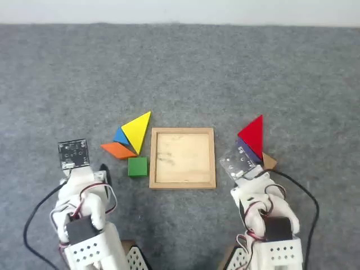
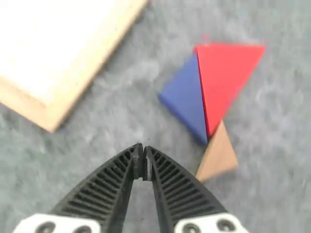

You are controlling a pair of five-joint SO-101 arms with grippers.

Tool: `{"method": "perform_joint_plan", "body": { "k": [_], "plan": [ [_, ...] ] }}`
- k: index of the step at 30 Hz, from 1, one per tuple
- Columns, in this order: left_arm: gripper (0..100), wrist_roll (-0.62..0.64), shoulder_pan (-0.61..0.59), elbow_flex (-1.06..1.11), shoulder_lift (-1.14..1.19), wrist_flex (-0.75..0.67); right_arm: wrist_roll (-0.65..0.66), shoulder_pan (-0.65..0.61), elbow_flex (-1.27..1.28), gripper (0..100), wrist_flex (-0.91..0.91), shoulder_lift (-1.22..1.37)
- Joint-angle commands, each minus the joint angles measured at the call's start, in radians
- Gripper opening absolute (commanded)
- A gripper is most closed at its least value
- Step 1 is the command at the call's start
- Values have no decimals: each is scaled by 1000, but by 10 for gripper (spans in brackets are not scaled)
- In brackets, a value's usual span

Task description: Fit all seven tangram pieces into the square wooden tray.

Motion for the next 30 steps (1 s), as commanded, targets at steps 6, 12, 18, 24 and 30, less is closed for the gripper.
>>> {"method": "perform_joint_plan", "body": {
  "k": [6, 12, 18, 24, 30],
  "plan": [
    [180, -40, 11, -28, -12, -282, 0, -35, 6, 9, -157, -12],
    [180, -68, 51, -229, -5, -163, -258, -27, -107, 23, -183, 1],
    [178, -114, 216, -516, 77, 98, -385, -27, -252, 129, -140, 21],
    [178, -72, 242, -769, 446, 147, -514, 22, -482, 134, -71, 302],
    [178, -78, 244, -837, 766, 193, -545, 73, -713, 140, -76, 745]
  ]
}}
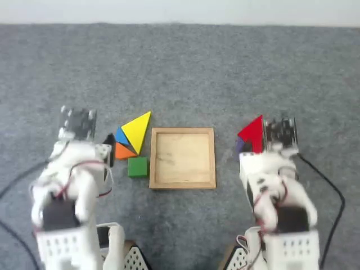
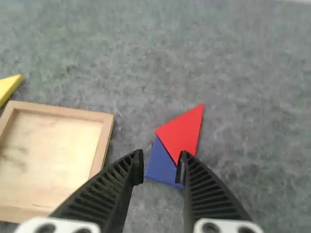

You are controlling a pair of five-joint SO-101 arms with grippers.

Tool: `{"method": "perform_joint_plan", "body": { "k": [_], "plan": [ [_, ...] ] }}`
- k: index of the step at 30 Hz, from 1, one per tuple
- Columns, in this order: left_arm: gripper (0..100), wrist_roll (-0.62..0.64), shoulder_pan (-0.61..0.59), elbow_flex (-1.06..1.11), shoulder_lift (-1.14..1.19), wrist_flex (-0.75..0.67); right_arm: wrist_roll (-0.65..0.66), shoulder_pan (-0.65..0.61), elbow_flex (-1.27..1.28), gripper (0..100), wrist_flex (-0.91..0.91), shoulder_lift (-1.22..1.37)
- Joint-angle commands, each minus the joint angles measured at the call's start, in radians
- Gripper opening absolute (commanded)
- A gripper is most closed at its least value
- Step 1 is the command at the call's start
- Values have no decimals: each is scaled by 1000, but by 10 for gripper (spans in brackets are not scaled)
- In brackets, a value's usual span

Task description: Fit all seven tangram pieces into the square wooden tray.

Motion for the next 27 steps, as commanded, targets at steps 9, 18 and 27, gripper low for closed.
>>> {"method": "perform_joint_plan", "body": {
  "k": [9, 18, 27],
  "plan": [
    [180, -110, -189, 150, 77, -132, -190, 124, -391, 351, -4, 665],
    [181, -198, -199, 547, -63, -473, -190, 102, -649, 351, -2, 1059],
    [181, -270, -195, 608, -84, -546, -183, -1, -836, 351, -25, 1386]
  ]
}}
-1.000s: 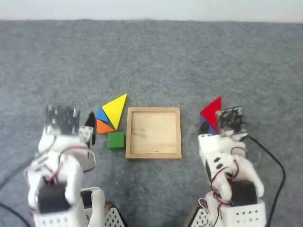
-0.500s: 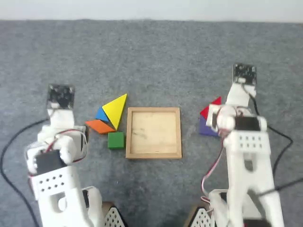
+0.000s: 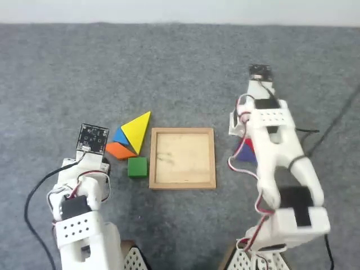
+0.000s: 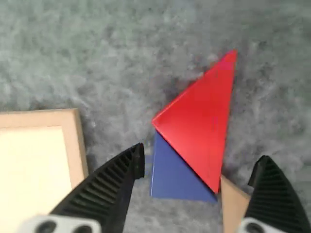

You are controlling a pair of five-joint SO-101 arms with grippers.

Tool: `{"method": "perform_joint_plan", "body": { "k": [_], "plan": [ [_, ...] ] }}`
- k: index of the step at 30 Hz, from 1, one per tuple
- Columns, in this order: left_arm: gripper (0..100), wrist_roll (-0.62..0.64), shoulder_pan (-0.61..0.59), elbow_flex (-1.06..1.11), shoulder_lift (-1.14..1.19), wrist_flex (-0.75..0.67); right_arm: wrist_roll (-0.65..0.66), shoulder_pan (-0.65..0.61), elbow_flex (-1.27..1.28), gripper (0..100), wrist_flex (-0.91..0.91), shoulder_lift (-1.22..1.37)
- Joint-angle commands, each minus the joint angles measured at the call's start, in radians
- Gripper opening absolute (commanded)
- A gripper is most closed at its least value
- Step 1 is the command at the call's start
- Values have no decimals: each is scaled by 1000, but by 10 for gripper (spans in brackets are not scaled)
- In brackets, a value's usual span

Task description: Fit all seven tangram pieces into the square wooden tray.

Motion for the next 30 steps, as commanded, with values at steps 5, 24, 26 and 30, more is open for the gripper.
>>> {"method": "perform_joint_plan", "body": {
  "k": [5, 24, 26, 30],
  "plan": [
    [181, -11, -5, -8, -20, -26, -11, 4, -158, 351, -12, 88],
    [181, -11, -3, 4, -23, -28, 103, -13, -167, 351, -39, 162],
    [181, -11, -3, 4, -23, -28, 103, -10, -170, 351, -39, 177],
    [181, -11, -3, 5, -23, -28, 104, -16, -204, 351, -33, 239]
  ]
}}
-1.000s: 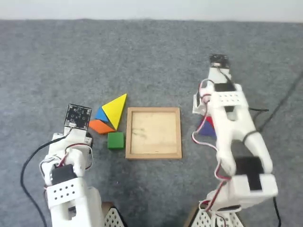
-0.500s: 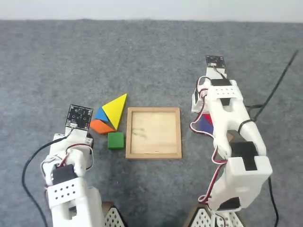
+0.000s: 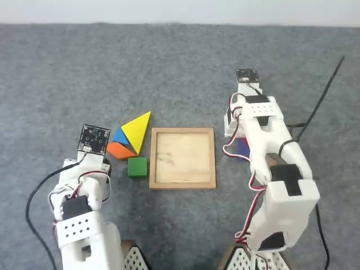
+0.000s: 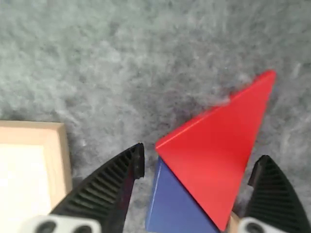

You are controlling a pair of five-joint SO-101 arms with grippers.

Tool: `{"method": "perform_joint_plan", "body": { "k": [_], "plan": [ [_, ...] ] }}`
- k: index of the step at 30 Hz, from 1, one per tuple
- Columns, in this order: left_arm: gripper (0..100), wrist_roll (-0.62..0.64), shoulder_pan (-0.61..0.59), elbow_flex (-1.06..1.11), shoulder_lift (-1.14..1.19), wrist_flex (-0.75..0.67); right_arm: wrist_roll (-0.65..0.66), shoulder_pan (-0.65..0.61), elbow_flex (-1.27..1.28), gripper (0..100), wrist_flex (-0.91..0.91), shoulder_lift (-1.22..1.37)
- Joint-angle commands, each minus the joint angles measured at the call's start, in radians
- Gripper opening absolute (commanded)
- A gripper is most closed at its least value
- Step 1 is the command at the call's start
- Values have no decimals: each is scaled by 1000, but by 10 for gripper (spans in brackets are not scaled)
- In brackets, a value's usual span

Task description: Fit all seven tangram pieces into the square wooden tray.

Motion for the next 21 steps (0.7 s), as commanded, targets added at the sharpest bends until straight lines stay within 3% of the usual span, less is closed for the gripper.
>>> {"method": "perform_joint_plan", "body": {
  "k": [1, 21],
  "plan": [
    [181, -8, -2, -7, -23, -23, 23, 1, -89, 351, -5, 18],
    [181, -8, -3, -5, -23, -23, 57, 8, -163, 353, 61, 134]
  ]
}}
